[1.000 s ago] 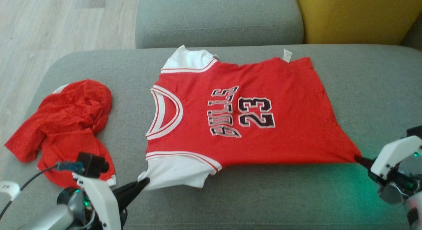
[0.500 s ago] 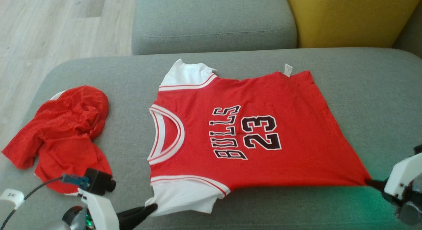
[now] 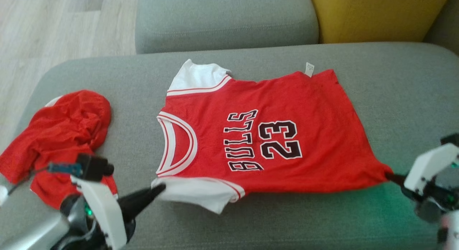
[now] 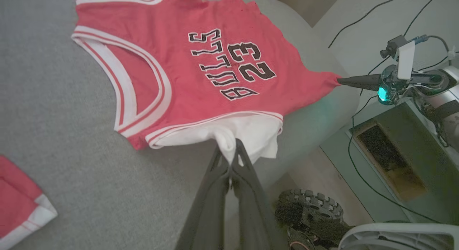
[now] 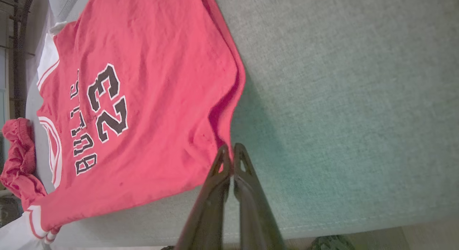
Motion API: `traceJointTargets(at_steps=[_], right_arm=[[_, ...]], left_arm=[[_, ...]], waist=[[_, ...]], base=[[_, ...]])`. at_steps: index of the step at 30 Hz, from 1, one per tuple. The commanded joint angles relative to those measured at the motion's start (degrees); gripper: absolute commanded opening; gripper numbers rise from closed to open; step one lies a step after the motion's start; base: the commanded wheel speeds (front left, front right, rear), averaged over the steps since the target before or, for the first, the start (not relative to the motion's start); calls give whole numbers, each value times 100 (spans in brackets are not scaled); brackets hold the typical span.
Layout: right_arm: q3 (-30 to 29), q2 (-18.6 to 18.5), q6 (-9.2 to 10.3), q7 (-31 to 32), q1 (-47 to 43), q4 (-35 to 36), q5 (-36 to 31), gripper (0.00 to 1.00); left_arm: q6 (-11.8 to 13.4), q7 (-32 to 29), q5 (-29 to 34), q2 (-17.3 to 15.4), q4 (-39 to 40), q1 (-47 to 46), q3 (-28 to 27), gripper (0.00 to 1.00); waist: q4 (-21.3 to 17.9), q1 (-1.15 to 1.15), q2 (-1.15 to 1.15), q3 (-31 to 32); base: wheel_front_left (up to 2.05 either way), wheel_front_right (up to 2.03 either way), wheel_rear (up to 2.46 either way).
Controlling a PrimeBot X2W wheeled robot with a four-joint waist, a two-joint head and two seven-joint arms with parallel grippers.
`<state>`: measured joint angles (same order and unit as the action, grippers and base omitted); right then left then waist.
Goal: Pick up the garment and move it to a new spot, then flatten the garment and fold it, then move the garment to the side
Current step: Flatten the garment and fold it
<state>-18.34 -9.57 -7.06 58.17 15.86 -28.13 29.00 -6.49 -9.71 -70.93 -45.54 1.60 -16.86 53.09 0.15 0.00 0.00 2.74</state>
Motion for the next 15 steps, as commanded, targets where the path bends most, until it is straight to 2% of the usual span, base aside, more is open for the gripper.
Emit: traceJointTargets(at_steps=[1, 8, 15], right_arm=[[-14, 30, -43, 82, 476, 332, -168, 0], [-355, 394, -43, 179, 1106, 542, -878, 0], [-594, 567, -43, -116, 1759, 436, -1294, 0]], left_arm=[[6, 69, -44, -125, 68, -480, -359, 0], [-43, -1, 53, 133, -284, -960, -370, 0], [-81, 106, 66, 439, -756, -1407, -419, 0]], waist=[[8, 0, 0, -69], [19, 0, 0, -321], [54, 0, 0, -684]], base=[[0, 0, 0], [0, 0, 0], [0, 0, 0]])
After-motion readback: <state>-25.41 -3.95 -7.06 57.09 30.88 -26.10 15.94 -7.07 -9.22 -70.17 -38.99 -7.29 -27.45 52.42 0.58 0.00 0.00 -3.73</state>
